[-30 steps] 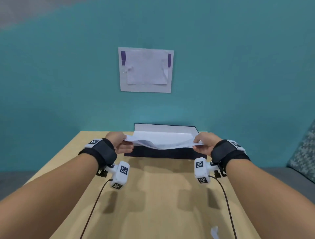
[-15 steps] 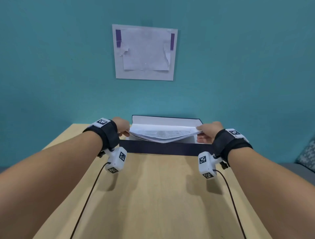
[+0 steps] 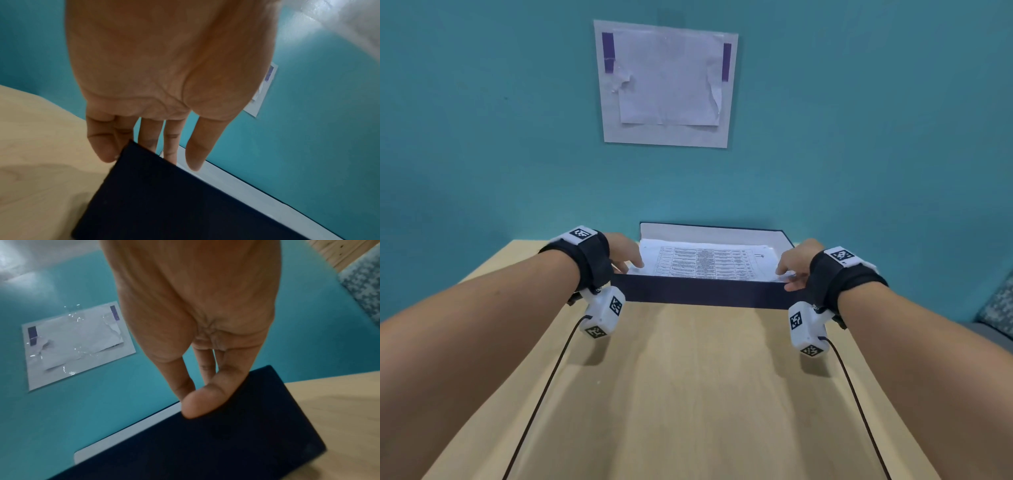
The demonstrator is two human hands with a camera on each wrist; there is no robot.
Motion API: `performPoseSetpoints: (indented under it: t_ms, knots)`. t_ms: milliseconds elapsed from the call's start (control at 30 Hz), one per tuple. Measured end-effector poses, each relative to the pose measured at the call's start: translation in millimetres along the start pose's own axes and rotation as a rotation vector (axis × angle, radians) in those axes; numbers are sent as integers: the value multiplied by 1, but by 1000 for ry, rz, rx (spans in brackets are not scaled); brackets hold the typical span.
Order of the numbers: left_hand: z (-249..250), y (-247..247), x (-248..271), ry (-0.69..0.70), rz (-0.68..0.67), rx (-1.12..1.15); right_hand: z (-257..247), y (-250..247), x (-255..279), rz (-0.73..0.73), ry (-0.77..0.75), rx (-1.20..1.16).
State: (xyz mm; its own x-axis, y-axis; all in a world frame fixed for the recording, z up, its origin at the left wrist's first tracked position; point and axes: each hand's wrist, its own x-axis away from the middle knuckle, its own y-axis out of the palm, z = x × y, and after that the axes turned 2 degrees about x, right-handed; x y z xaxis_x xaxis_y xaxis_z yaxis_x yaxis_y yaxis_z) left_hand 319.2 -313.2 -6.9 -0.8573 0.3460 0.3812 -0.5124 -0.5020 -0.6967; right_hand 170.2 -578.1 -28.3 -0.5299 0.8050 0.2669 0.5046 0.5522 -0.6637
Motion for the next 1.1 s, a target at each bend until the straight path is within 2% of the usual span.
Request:
performPoseSetpoints:
  t_ms: [400, 467, 567, 700, 900, 1100]
  knots:
    - [1, 9, 2, 21, -38, -105, -8, 10, -4, -33, 38, 195]
    - [2, 9, 7, 34, -34, -149, -6, 10, -12, -6, 18, 204]
    - [8, 8, 19, 87, 4, -263, -10, 6, 4, 97, -90, 289]
    - [15, -4, 42, 152, 65, -306, -18, -9, 40, 181, -219, 352]
    - [20, -31, 118, 247, 118, -163, -18, -44, 126, 136, -411, 291]
    - [12, -30, 221, 461, 8, -29, 12, -87, 257, 20, -518, 181]
